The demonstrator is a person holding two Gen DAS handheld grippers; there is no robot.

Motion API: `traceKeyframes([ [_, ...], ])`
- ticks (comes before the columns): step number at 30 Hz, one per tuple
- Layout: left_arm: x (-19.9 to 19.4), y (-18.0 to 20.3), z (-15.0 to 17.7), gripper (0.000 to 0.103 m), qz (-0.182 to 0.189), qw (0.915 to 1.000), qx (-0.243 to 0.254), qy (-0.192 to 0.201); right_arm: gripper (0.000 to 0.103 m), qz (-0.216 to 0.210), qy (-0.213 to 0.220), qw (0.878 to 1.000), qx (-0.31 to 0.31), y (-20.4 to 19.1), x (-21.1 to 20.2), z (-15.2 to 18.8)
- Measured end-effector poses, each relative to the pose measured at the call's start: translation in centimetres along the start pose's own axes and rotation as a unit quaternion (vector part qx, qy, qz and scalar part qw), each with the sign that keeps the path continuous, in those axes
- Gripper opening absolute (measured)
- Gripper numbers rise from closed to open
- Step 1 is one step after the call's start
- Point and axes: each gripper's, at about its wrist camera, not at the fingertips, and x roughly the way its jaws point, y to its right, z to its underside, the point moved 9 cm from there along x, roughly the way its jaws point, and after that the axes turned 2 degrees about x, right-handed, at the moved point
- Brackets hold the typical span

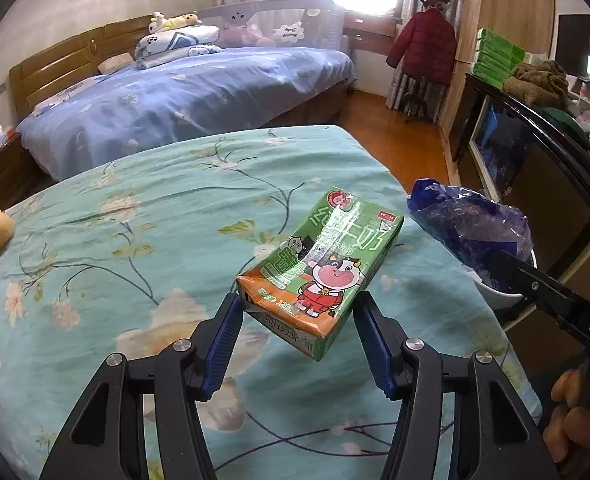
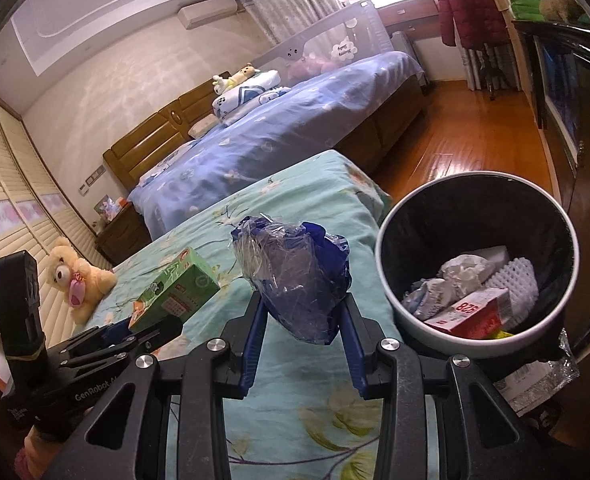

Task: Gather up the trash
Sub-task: 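Carry the green carton over the bin with left tool while right carries the blue bag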

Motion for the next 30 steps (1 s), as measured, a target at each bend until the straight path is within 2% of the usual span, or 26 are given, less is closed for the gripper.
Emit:
traceKeyframes([
  [30, 2.2, 4.8, -1.3, 0.056, 0.035, 0.9988, 0.034, -0.003, 0.037, 0.045, 0.018, 0.998, 0.033, 5.7, -2.6, -0.7],
])
